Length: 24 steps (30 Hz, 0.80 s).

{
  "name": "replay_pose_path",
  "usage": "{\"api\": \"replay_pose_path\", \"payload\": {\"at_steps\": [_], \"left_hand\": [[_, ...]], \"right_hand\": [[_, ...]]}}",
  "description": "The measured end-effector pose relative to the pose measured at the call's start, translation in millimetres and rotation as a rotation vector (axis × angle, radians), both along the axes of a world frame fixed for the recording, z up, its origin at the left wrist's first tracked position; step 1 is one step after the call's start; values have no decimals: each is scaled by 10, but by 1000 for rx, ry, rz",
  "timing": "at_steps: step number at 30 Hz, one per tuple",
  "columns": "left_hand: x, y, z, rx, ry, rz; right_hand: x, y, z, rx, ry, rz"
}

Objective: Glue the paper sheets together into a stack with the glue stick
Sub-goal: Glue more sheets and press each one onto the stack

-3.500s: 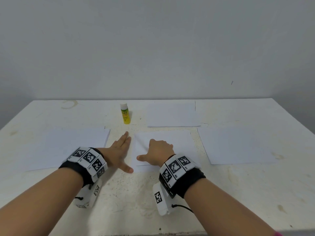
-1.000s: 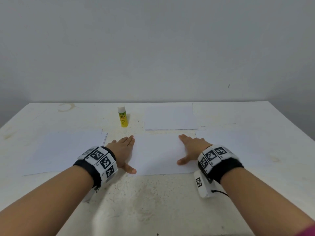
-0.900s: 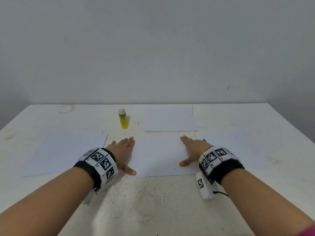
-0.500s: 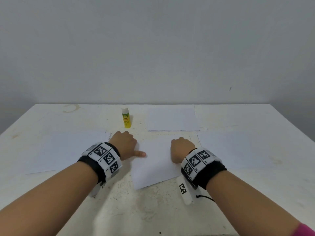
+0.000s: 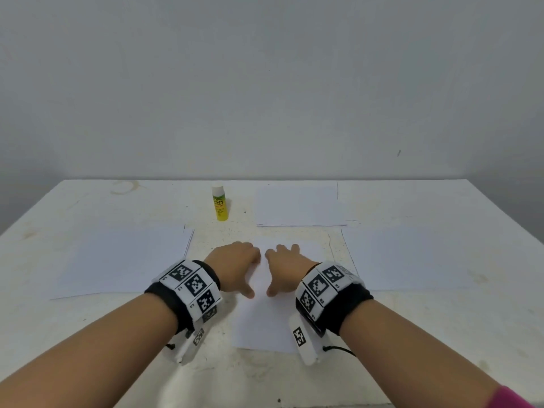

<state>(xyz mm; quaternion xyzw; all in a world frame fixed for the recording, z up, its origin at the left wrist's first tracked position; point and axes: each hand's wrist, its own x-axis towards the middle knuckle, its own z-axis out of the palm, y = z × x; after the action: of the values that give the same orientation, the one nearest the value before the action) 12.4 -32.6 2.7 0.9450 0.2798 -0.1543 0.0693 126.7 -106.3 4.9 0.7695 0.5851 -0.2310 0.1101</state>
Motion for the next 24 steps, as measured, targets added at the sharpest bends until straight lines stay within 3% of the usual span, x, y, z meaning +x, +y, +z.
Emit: {"api": "replay_pose_path", "payload": {"at_steps": [5,11,19,24], "left_hand": [[-51,67,-104,-71,213,23],[-78,61,-108,-109,208,25],[-106,84,-137,-138,182,32],[-112,92,-112,-94,214,6]], "right_hand": [[-72,104,-41,-9,57,96],[64,71,17,-39,161,86],[584,29,34,-47,124,-93],[571,16,61,-11,55,-108]]}}
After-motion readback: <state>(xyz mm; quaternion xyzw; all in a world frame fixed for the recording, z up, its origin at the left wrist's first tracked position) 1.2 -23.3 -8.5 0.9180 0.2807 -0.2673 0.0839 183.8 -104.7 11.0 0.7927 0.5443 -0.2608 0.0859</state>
